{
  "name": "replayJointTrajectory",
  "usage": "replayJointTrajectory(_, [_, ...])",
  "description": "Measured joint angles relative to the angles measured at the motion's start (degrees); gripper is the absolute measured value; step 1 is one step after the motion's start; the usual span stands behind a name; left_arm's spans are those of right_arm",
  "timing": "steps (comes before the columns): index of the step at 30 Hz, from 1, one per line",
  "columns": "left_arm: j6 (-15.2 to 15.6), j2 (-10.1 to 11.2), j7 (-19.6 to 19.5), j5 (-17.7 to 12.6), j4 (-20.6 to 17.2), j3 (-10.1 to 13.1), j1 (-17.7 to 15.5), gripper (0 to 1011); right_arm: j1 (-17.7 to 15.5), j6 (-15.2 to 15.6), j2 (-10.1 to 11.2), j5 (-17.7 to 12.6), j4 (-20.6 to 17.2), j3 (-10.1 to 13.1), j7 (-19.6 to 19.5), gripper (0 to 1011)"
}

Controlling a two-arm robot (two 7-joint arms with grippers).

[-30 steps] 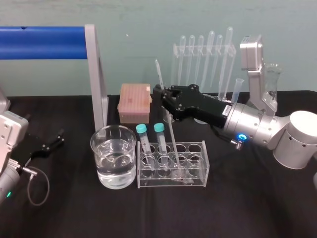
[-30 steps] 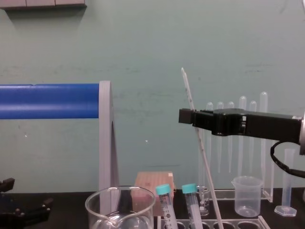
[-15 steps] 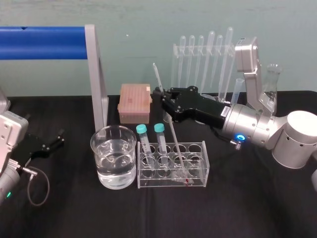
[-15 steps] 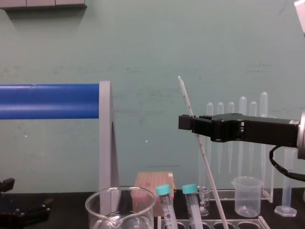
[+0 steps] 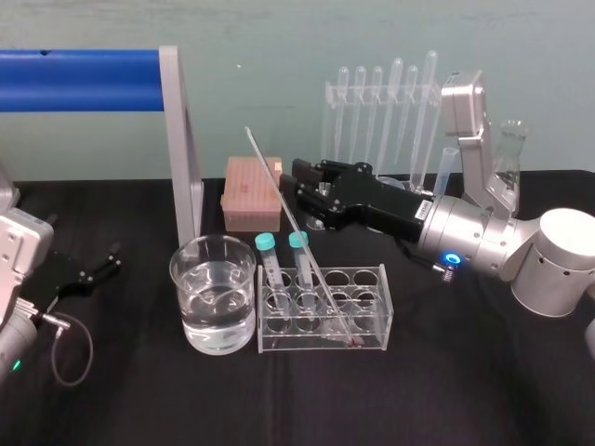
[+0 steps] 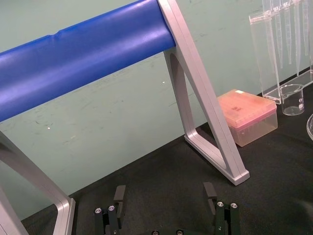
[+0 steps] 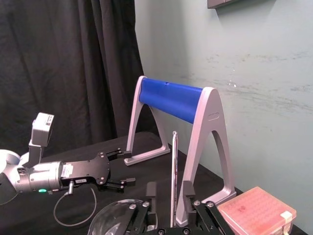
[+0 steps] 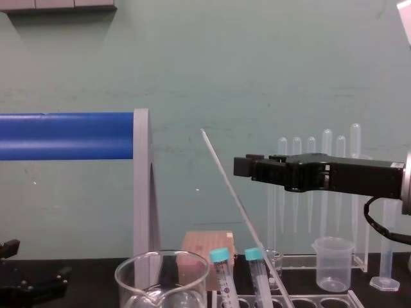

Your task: Hold the thermometer with one hand and immerse one end into the beaker, then reinsert it into the test tube rack.

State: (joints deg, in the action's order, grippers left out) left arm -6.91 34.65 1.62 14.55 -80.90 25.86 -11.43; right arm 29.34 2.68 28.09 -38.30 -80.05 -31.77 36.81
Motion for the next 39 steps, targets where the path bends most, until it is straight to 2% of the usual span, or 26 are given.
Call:
replayJointTrajectory(2, [0.00, 0.00, 0.00, 0.00, 0.00, 0.00, 0.00, 1008, -0.01, 0.00, 0.01, -0.03, -0.01, 0.01, 0.00, 361])
replayJointTrajectory(5, [0.00, 0.00, 0.00, 0.00, 0.00, 0.00, 0.00, 1008, -0.01, -0.01, 0.02, -0.06, -0.03, 0.01, 0.00, 487])
replayJointTrajectory(7, [0.00, 0.00, 0.00, 0.00, 0.00, 0.00, 0.00, 1008, -0.02, -0.02, 0.03, -0.07, -0.04, 0.01, 0.00, 528])
replayJointTrajectory(8, [0.00, 0.00, 0.00, 0.00, 0.00, 0.00, 0.00, 1008, -0.02, -0.03, 0.02, -0.07, -0.05, 0.01, 0.00, 586])
replayJointTrajectory(12, [0.00, 0.00, 0.00, 0.00, 0.00, 0.00, 0.00, 1008, -0.02, -0.04, 0.02, -0.09, -0.07, 0.01, 0.00, 690])
replayJointTrajectory(14, [0.00, 0.00, 0.00, 0.00, 0.00, 0.00, 0.00, 1008, -0.33, -0.19, 0.10, -0.52, -0.41, 0.45, 0.10, 785])
replayJointTrajectory(16, [0.00, 0.00, 0.00, 0.00, 0.00, 0.00, 0.00, 1008, -0.88, -0.91, 0.34, -1.07, -1.34, 1.77, -0.34, 813])
replayJointTrajectory(18, [0.00, 0.00, 0.00, 0.00, 0.00, 0.00, 0.00, 1008, -1.67, -1.89, 0.53, -1.27, -2.47, 3.75, -2.81, 890])
replayJointTrajectory(20, [0.00, 0.00, 0.00, 0.00, 0.00, 0.00, 0.00, 1008, -2.50, -2.54, 0.60, -1.02, -3.42, 5.64, -6.34, 926])
replayJointTrajectory(21, [0.00, 0.00, 0.00, 0.00, 0.00, 0.00, 0.00, 1008, -3.52, -3.04, 0.62, -0.20, -4.40, 7.69, -10.50, 970])
replayJointTrajectory(22, [0.00, 0.00, 0.00, 0.00, 0.00, 0.00, 0.00, 1008, -3.99, -3.25, 0.63, 0.51, -4.70, 8.53, -12.64, 970])
replayJointTrajectory(25, [0.00, 0.00, 0.00, 0.00, 0.00, 0.00, 0.00, 1008, -5.52, -4.31, 0.78, 3.96, -5.03, 10.43, -19.60, 1002])
replayJointTrajectory(26, [0.00, 0.00, 0.00, 0.00, 0.00, 0.00, 0.00, 1008, -6.44, -4.51, 0.80, 6.14, -4.88, 11.27, -23.58, 1003])
replayJointTrajectory(27, [0.00, 0.00, 0.00, 0.00, 0.00, 0.00, 0.00, 1008, -6.94, -4.44, 0.78, 7.02, -4.70, 11.67, -25.29, 1003])
replayJointTrajectory(28, [0.00, 0.00, 0.00, 0.00, 0.00, 0.00, 0.00, 1008, -7.91, -4.08, 0.58, 8.69, -3.95, 12.22, -28.72, 1003])
replayJointTrajectory(29, [0.00, 0.00, 0.00, 0.00, 0.00, 0.00, 0.00, 1008, -7.91, -4.08, 0.58, 8.69, -3.95, 12.22, -28.72, 1003])
replayJointTrajectory(31, [0.00, 0.00, 0.00, 0.00, 0.00, 0.00, 0.00, 1008, -9.38, -3.08, -0.07, 11.01, -1.66, 12.57, -32.86, 1003])
replayJointTrajectory(39, [0.00, 0.00, 0.00, 0.00, 0.00, 0.00, 0.00, 1008, -10.75, -0.12, -1.48, 12.10, 3.20, 12.01, -33.38, 1003])
